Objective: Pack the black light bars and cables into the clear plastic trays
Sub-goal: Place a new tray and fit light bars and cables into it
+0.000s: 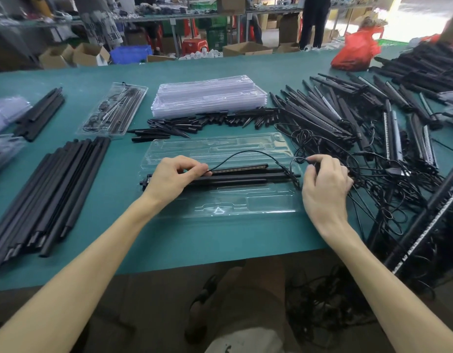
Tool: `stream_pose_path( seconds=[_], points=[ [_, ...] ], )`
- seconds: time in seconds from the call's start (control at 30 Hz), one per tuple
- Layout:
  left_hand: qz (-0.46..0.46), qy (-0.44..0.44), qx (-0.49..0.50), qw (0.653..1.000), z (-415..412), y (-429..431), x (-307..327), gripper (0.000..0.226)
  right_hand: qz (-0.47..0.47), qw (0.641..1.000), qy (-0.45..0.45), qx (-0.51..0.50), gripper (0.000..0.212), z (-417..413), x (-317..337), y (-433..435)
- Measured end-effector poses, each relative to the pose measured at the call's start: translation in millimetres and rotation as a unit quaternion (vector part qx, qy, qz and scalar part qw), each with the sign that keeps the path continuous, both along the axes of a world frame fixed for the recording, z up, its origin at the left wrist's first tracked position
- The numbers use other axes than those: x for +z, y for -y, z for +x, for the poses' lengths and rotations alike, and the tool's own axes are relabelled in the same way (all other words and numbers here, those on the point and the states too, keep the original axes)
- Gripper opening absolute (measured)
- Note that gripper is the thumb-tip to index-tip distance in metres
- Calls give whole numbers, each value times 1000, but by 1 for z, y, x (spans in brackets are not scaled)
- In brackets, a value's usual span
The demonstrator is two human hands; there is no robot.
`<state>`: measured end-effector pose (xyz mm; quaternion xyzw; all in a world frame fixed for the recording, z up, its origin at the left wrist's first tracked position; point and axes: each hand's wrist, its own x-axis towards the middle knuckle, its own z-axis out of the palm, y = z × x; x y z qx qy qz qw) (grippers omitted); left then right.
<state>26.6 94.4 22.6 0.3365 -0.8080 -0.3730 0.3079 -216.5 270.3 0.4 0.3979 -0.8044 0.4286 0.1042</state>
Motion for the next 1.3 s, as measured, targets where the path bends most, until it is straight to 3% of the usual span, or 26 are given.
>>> stream_pose_path(
  seconds=[0.37,0.5,0.63,1.0,1.17,1.3],
  points=[
    [-33,58,-4,998,-3,-1,-3,13,-113,987,-3,110,19,7,8,-5],
    [-16,85,-19,996,-2,0,-1,8,-187,969,23,158,30,6,9,-9],
    [-10,82,-10,997,-3,0,0,7,-145,974,68,162,27,5,6,-6],
    [-32,67,10,997,-8,-3,0,11,-75,983,79,147,24,5,1,-2],
    [-154,101,44,982,-6,-5,-2,13,-93,980,103,145,24,4,3,-3],
    [-152,96,23,983,-2,-4,3,10,-107,977,120,137,25,2,2,-2]
  ],
)
